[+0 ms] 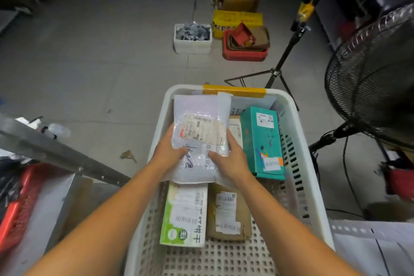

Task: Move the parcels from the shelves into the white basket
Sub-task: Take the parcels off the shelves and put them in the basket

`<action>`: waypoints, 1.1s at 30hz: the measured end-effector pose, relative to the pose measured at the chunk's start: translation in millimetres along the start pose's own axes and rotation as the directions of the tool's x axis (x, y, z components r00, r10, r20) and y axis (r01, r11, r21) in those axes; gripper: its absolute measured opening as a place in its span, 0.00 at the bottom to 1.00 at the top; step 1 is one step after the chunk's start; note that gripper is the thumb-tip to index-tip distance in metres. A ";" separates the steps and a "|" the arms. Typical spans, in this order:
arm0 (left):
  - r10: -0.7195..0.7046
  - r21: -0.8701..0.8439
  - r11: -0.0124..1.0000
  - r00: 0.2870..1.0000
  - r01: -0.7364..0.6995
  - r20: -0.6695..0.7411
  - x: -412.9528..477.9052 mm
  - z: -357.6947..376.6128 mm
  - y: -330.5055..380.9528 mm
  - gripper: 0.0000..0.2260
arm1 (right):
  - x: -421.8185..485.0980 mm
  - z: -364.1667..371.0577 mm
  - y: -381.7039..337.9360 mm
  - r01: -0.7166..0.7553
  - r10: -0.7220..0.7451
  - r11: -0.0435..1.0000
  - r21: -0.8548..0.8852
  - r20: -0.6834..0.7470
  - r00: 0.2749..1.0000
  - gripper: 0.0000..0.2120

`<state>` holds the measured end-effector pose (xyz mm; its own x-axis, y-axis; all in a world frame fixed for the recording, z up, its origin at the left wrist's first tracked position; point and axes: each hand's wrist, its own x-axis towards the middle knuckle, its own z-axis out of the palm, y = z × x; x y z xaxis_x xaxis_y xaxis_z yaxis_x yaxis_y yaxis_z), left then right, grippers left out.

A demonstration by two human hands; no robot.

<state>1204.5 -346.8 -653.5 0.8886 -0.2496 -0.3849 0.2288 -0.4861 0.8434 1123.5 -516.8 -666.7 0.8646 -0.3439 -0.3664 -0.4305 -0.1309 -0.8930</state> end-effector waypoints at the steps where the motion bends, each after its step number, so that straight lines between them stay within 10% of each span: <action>1: -0.006 0.017 1.000 1.000 0.006 -0.014 1.9 0.6 0.4 0.34 | 0.5 3.3 0.7 -0.003 0.003 1.000 0.002 0.004 1.000 0.40; 18: -0.104 0.379 0.922 0.993 0.073 0.063 -21.9 -33.1 33.4 0.23 | -14.8 -31.9 -57.9 -0.137 0.184 0.930 -0.341 0.112 0.976 0.31; 33: 0.229 0.691 0.477 0.836 -0.543 0.499 -175.9 -89.1 242.0 0.21 | -263.4 -148.1 -228.5 -0.259 0.100 0.768 -0.585 -0.289 0.952 0.25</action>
<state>1138.9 -345.9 -348.3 0.5967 -0.7376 -0.3159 -0.6483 -0.6752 0.3519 955.8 -534.0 -327.4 0.7049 -0.6094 -0.3629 -0.7063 -0.5558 -0.4386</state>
